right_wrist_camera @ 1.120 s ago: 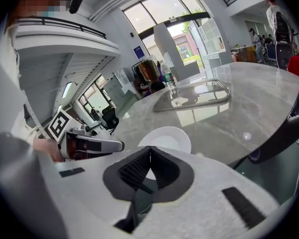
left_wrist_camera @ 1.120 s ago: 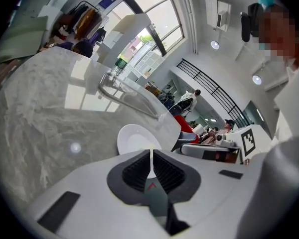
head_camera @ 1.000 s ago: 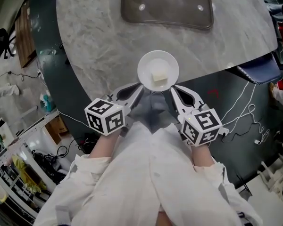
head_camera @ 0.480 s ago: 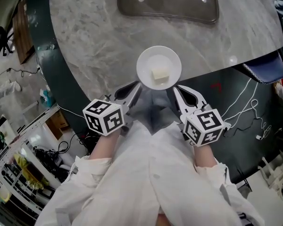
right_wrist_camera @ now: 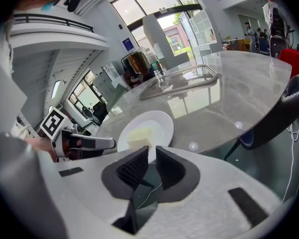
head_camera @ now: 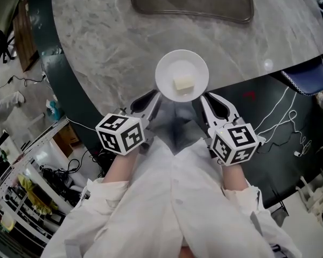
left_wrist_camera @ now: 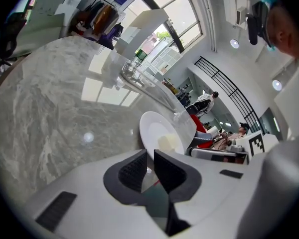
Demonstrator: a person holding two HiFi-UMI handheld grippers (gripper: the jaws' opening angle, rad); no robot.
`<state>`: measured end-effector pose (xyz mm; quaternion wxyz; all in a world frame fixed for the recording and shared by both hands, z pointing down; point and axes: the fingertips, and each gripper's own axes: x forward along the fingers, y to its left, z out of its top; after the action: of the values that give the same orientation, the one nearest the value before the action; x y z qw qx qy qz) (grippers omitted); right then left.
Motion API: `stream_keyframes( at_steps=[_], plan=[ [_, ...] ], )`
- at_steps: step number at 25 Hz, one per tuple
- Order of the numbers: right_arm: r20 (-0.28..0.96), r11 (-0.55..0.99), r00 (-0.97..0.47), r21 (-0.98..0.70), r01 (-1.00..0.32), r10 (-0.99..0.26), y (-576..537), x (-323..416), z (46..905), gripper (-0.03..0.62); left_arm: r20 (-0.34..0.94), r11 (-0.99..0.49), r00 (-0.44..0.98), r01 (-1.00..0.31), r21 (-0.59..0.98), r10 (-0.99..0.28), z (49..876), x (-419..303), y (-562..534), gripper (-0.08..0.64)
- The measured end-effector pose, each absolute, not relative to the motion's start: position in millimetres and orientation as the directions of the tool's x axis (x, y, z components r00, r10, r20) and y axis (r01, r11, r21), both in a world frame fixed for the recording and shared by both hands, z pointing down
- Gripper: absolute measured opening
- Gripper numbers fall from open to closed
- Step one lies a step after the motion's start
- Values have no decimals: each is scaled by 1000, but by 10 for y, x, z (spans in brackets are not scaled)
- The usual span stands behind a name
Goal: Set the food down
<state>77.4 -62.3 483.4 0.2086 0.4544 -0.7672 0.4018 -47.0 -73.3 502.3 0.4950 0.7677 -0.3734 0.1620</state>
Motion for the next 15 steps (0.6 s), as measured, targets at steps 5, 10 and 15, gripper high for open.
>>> stream_keyframes(
  at_steps=[5,10,15],
  plan=[
    [693,246,-489,-426,-871,-530,-651,809,4879,6,619,-230,679,-726,649,-395,5028,-448,-763,117],
    [689,220,-499,-456,-862,-526,-681,826,4930,83,624,-221,675,-729,648,-394,5040,-439,-795,117],
    [697,207,-499,-464,-861,-515,-712,823,4978,97,638,-213,663,-740,638,-391,5054,-432,-799,117]
  ],
)
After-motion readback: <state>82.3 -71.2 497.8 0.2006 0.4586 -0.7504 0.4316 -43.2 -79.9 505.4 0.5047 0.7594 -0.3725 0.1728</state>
